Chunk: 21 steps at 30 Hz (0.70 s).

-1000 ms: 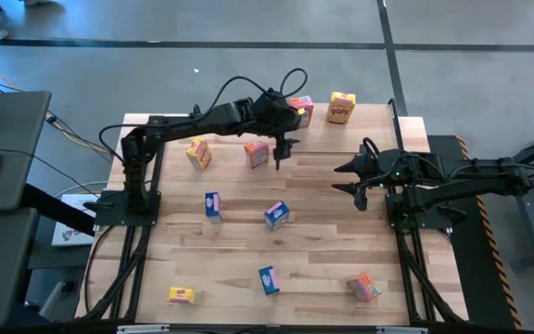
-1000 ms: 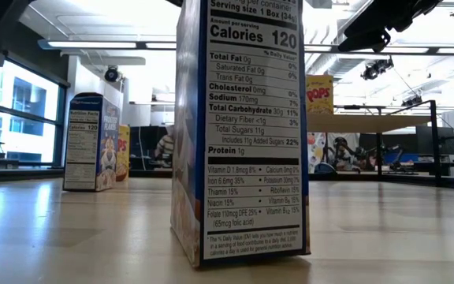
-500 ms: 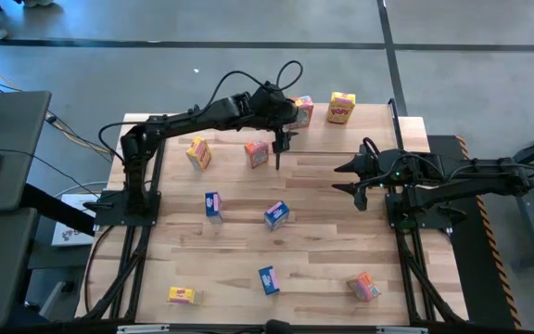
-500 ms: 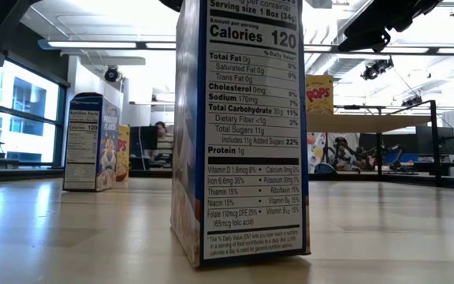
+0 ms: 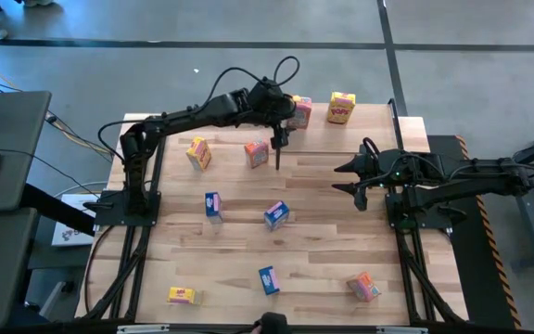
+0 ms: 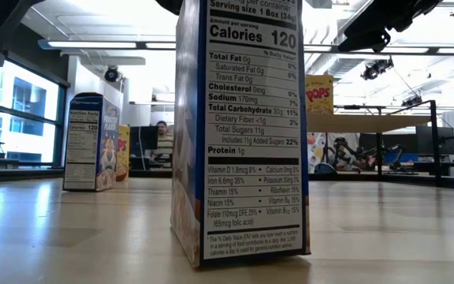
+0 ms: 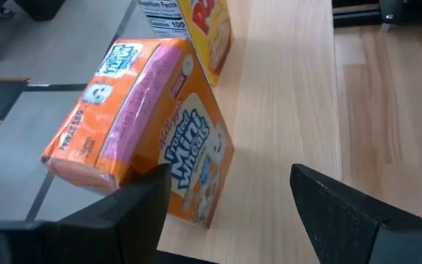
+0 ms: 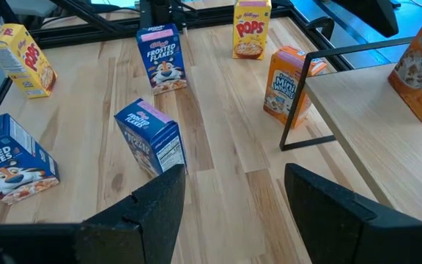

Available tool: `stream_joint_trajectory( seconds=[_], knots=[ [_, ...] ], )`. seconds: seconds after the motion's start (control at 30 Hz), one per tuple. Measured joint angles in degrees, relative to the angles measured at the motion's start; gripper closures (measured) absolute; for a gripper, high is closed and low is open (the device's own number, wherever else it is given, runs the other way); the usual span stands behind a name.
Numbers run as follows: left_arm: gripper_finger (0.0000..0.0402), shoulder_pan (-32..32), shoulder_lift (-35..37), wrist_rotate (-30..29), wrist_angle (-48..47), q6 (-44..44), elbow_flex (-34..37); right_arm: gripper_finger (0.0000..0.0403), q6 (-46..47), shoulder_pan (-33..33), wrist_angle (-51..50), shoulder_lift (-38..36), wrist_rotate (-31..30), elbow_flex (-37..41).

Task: Stack cereal on shelf
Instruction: Put the left orange cereal box on the shelf, then put the top left blue cereal box on the shelf

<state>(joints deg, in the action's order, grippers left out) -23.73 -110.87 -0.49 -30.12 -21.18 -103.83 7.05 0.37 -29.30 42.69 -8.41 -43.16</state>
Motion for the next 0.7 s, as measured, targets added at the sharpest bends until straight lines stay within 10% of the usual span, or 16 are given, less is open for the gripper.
stream_joint_trajectory(
  seconds=[0.7],
  knots=[
    [0.013, 6.93, 1.44, 1.45, -4.06, 0.63, 0.02, 0.0176, 0.0, 0.0, 0.0, 0.01, -0.01, 0.0]
  ],
)
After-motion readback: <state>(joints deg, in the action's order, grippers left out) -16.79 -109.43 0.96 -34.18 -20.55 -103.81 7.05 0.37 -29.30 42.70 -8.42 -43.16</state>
